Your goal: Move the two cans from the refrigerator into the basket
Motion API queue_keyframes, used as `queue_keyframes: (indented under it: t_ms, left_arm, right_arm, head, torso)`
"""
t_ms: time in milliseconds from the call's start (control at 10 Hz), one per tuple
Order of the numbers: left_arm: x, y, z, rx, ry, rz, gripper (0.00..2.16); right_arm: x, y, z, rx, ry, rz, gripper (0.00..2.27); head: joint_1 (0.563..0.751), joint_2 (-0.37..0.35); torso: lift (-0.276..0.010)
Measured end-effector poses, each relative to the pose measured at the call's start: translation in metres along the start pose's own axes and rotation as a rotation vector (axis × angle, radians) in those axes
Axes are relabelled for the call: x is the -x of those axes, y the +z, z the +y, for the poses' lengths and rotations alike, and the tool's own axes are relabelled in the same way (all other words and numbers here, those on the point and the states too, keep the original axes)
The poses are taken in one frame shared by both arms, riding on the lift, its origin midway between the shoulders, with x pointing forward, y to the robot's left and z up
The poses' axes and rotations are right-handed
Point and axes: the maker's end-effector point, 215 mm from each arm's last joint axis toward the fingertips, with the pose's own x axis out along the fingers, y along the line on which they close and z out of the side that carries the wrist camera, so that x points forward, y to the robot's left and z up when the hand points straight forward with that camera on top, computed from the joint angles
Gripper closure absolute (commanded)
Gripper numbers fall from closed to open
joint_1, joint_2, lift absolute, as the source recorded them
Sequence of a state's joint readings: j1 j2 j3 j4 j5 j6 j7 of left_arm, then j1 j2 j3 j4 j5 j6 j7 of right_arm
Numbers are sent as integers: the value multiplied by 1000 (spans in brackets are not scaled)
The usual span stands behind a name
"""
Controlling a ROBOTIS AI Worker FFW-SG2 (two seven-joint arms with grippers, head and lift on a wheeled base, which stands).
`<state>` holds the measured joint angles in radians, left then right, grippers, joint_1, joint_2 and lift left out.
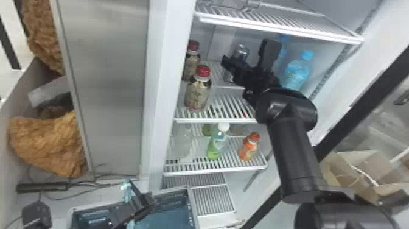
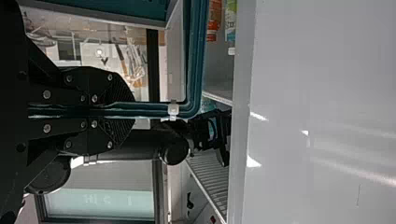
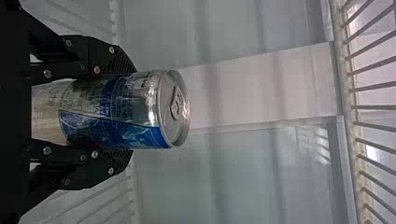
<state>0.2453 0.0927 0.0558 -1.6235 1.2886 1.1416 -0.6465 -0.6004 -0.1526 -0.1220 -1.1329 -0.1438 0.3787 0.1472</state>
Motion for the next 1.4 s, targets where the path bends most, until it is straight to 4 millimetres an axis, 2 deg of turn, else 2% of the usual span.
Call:
queue_keyframes:
  t_ms: [300, 500, 700, 1200, 1400]
  left_arm:
    - [0, 0, -2, 2, -8, -3, 1191]
    - [0, -1, -3, 6, -13, -3, 1191]
    - [0, -3, -2, 12, -16, -2, 1191]
    - [4, -7, 0, 23, -15, -6, 1191]
    - [5, -7, 0, 23, -16, -8, 1191]
  right_arm:
    - [16, 17, 9, 68, -5, -50, 1280]
    - [34, 22, 17, 103, 7, -63, 1280]
    - [55, 17, 23, 114, 29, -51, 1280]
    - [129, -5, 53, 148, 108, -30, 1280]
    - [157, -8, 58, 148, 128, -26, 1282]
  head:
    - [684, -316]
    - [685, -314]
    - [695, -316]
    - [695, -310]
    - [695, -313]
  torso:
    - [-31]
    - [-31]
    - [-31]
    - [-31]
    - [-31]
